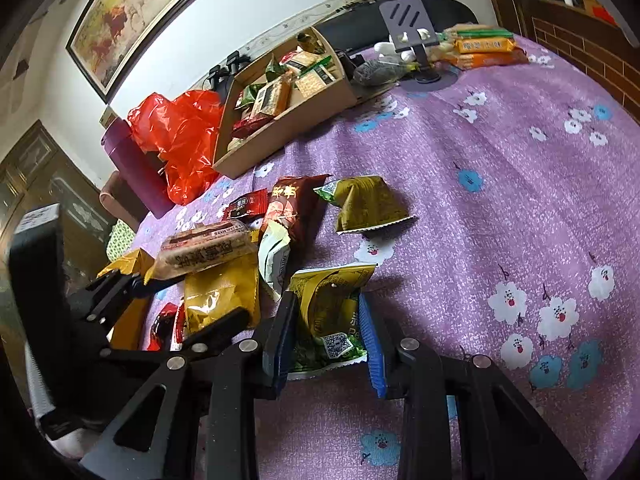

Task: Organize snacks
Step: 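Grasp the yellow pouch with left tool while right tool grasps the green pea pouch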

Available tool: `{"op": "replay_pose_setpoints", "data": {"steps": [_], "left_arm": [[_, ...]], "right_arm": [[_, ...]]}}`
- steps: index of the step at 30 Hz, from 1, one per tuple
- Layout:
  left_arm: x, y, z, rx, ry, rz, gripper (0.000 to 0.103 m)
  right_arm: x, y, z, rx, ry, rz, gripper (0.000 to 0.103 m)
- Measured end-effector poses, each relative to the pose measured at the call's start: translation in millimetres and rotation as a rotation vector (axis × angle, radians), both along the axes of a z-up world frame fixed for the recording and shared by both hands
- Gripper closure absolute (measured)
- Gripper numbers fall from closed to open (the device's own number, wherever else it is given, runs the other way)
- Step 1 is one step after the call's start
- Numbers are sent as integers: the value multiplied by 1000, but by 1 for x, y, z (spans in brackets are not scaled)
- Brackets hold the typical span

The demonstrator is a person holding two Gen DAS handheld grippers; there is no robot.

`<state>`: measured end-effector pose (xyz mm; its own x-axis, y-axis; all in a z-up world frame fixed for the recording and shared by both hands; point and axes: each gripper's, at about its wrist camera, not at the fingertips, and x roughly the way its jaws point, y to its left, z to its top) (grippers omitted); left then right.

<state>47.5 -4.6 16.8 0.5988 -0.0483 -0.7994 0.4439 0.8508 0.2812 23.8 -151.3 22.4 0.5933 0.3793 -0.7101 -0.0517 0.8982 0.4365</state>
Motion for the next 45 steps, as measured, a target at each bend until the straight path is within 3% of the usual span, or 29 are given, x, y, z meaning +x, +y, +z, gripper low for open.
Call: {"op": "replay_pose_setpoints", "data": {"steps": [2,4,6,9,12,15,18,22,27,29,31,32,33,39,45], "left_arm": [[1,-7,-1,27,-22,-8,15],[3,-6,0,1,-2,7,20],[4,-1,4,-40,8,24,44],[1,12,15,-108,18,44,64],[-11,23,22,-160,43,44,70],[-29,29,21,-231,155,-40,70],[-51,26,21,-238,234,-131,71],[-65,19,26,-225,207,-143,70],[-59,-3,11,-227,190,-123,43],[-59,-16,1,-169,176,-133,41],[-59,-20,-1,-183,152,-133,42],[-55,-18,0,-213,165,-111,55],[-53,-15,1,-235,171,-91,60],[-64,13,15,-362,139,7,61],[-106,72,60,-532,23,121,61]], "right_arm": [[0,-2,0,5,0,-8,70],[0,-3,1,3,-4,-12,70],[-1,-4,1,3,-6,-12,70],[-2,-3,2,0,-10,-10,70],[-3,0,4,-8,-21,1,70],[-5,1,5,-10,-29,5,70],[-3,0,4,-3,-19,2,70],[-3,-6,4,15,-17,-23,70],[-3,-9,5,28,-20,-37,70],[-3,-10,6,31,-21,-40,70],[-3,-11,6,36,-22,-40,70],[-3,-12,6,37,-23,-40,70],[-3,-11,7,36,-27,-40,70],[-4,-10,8,45,-38,-25,70],[-12,4,15,51,-104,35,71]]}}
